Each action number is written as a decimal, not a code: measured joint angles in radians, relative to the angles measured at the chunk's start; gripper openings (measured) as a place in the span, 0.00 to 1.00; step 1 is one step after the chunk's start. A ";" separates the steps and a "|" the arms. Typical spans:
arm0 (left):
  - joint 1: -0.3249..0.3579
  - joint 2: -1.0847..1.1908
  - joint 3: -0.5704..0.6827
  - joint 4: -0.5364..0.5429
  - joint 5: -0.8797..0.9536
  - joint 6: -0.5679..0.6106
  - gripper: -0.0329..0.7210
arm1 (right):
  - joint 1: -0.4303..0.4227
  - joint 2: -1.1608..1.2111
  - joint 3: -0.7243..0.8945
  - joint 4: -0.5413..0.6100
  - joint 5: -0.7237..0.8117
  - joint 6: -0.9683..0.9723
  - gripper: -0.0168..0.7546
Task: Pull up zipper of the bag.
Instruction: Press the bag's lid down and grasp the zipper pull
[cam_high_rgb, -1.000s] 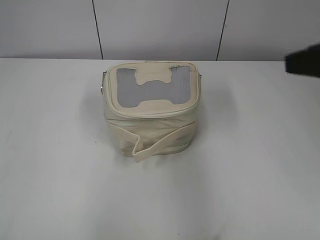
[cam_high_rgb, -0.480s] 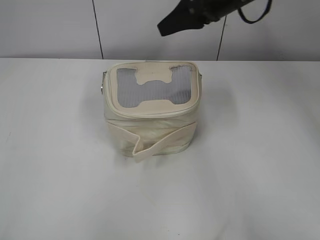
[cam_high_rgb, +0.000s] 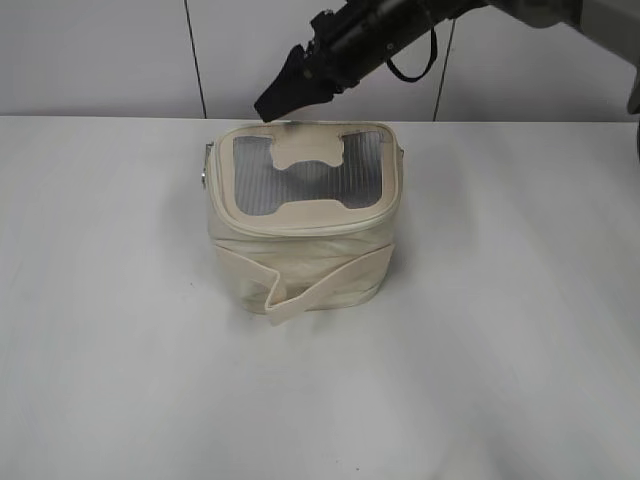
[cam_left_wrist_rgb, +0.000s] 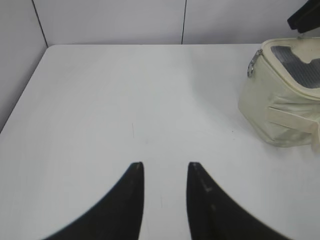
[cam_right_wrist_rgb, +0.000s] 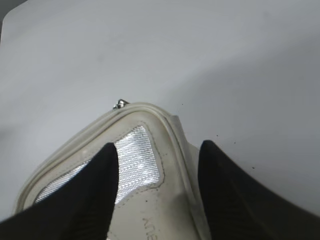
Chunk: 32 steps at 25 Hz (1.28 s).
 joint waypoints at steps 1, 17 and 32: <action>0.000 0.000 0.000 0.000 0.000 0.000 0.35 | 0.001 0.014 -0.005 0.000 0.001 0.002 0.55; -0.047 0.440 -0.061 -0.329 -0.357 0.176 0.36 | 0.011 0.065 -0.011 -0.030 0.006 0.015 0.10; 0.129 1.645 -0.492 -1.307 -0.145 1.439 0.39 | 0.012 0.065 -0.011 -0.029 0.009 0.041 0.09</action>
